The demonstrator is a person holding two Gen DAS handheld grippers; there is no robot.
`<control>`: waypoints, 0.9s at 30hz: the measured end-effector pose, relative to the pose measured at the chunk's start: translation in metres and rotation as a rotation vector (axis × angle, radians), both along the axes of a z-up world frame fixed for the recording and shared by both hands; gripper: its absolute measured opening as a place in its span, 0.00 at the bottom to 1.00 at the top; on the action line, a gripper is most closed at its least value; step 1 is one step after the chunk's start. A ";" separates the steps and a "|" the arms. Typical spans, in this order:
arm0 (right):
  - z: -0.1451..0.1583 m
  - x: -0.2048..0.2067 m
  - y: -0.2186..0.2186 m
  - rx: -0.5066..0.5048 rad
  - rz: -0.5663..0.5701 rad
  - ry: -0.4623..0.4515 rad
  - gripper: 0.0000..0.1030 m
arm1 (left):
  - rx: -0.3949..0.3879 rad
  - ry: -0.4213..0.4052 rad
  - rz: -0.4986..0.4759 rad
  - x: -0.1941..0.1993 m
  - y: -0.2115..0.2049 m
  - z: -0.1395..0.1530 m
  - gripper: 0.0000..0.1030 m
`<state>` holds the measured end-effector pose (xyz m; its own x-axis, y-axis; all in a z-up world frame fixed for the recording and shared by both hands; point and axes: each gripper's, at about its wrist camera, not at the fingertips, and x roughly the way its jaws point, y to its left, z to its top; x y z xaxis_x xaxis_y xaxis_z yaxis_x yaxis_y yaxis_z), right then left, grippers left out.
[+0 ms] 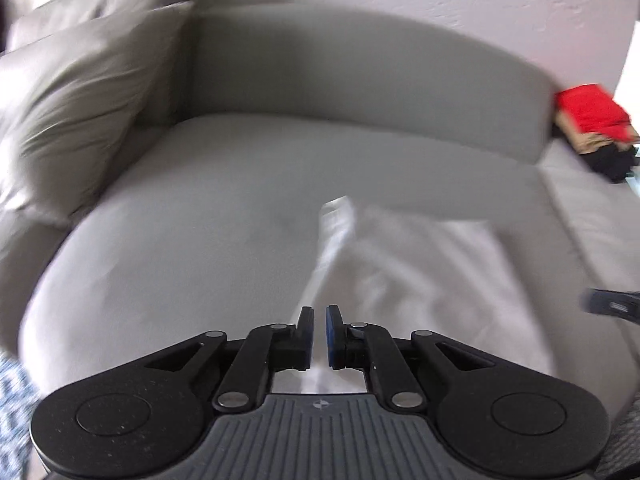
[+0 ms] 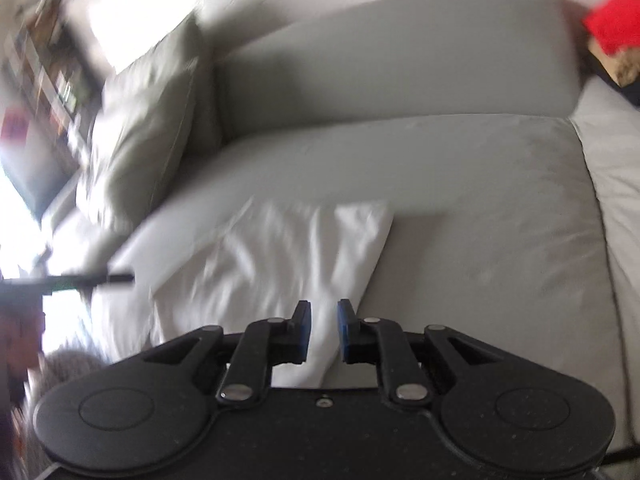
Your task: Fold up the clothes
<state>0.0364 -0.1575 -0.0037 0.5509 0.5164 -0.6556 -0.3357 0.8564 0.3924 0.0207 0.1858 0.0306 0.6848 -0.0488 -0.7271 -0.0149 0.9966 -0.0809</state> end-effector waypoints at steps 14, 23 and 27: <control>-0.137 0.125 0.017 0.550 -0.133 0.358 0.00 | 0.065 0.064 -0.015 0.108 -0.029 -0.083 0.10; -0.124 0.131 -0.026 0.521 -0.453 0.197 0.06 | -0.132 -0.123 0.015 0.086 0.013 -0.058 0.04; -0.108 0.124 -0.002 0.552 -0.281 0.209 0.06 | -0.182 -0.083 -0.221 0.108 -0.026 -0.059 0.07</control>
<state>0.1603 -0.1594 -0.1115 0.6039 0.6624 -0.4433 0.0028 0.5543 0.8323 0.1292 0.1601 -0.0287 0.6999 -0.3282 -0.6344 0.2151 0.9438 -0.2509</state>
